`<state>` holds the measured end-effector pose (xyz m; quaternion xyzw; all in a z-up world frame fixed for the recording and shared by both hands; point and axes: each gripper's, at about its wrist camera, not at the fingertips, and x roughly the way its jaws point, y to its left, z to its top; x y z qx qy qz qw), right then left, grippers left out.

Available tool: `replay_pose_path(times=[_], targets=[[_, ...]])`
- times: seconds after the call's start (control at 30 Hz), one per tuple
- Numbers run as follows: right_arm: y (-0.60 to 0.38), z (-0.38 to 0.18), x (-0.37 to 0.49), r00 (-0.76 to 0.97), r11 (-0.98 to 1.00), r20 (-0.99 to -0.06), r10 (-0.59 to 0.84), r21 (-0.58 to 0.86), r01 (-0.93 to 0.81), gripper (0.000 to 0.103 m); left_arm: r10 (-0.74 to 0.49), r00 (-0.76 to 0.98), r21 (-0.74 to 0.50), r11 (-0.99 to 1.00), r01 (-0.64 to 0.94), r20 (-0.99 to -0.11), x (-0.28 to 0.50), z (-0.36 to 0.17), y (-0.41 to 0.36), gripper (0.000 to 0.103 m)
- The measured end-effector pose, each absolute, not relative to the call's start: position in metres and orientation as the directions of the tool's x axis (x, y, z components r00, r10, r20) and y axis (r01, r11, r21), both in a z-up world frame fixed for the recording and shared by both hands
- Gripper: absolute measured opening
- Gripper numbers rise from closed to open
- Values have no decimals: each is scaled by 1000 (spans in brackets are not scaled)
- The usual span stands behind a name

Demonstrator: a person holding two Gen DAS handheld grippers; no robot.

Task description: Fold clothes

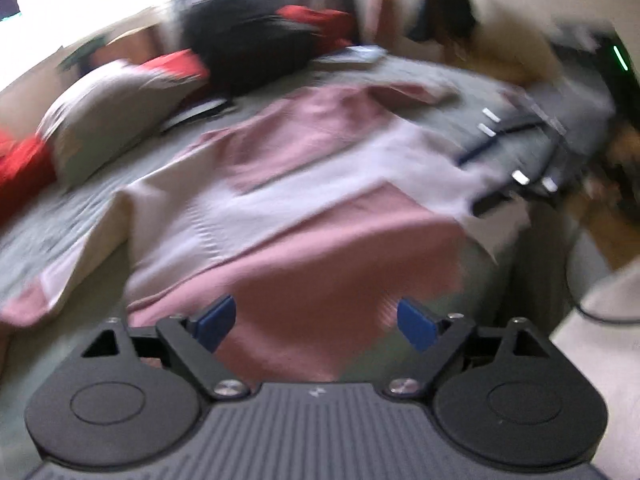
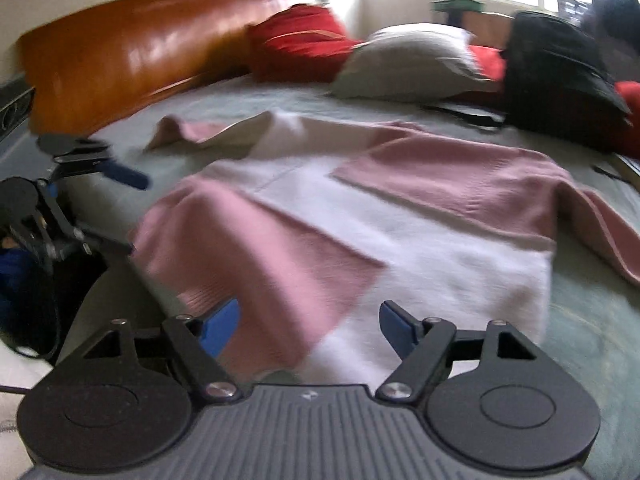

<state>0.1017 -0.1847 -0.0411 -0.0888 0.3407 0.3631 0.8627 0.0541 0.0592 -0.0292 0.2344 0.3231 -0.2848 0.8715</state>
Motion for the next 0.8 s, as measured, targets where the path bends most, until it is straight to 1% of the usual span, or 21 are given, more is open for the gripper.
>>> replay_pose_path(times=[0.1, 0.17, 0.27, 0.3, 0.33, 0.4, 0.47, 0.57, 0.6, 0.73, 0.8], targets=[[-170, -45, 93, 477, 684, -677, 560, 54, -728, 81, -299, 655, 372, 630, 682, -694, 45, -54, 29, 88], [-163, -47, 86, 458, 655, -690, 561, 31, -755, 81, -281, 677, 445, 575, 687, -681, 43, -68, 15, 88], [-154, -49, 72, 446, 614, -700, 558, -13, -789, 81, -233, 713, 530, 528, 664, -661, 49, -82, 2, 88], [-152, -50, 67, 444, 601, -703, 556, -28, -798, 78, -232, 718, 537, 525, 660, -656, 50, -82, 0, 88], [-149, -50, 62, 443, 588, -705, 555, -44, -807, 77, -244, 720, 533, 529, 660, -649, 51, -80, 0, 88], [-145, -52, 55, 441, 564, -709, 550, -74, -822, 69, -272, 714, 504, 551, 665, -645, 56, -70, 3, 88], [-140, -54, 50, 433, 542, -715, 549, -90, -836, 66, -296, 713, 482, 570, 666, -635, 61, -61, 6, 88], [-134, -57, 48, 383, 503, -713, 587, -50, -863, 64, -268, 746, 500, 600, 624, -610, 78, -54, 7, 88], [-131, -58, 48, 380, 496, -710, 593, -50, -867, 64, -266, 742, 483, 617, 622, -615, 84, -52, 9, 88], [-119, -64, 43, 461, 504, -702, 542, -168, -847, 64, -309, 696, 387, 653, 651, -648, 92, -48, 18, 88], [-115, -64, 39, 495, 496, -689, 528, -223, -839, 62, -304, 695, 396, 645, 654, -652, 90, -51, 20, 88]])
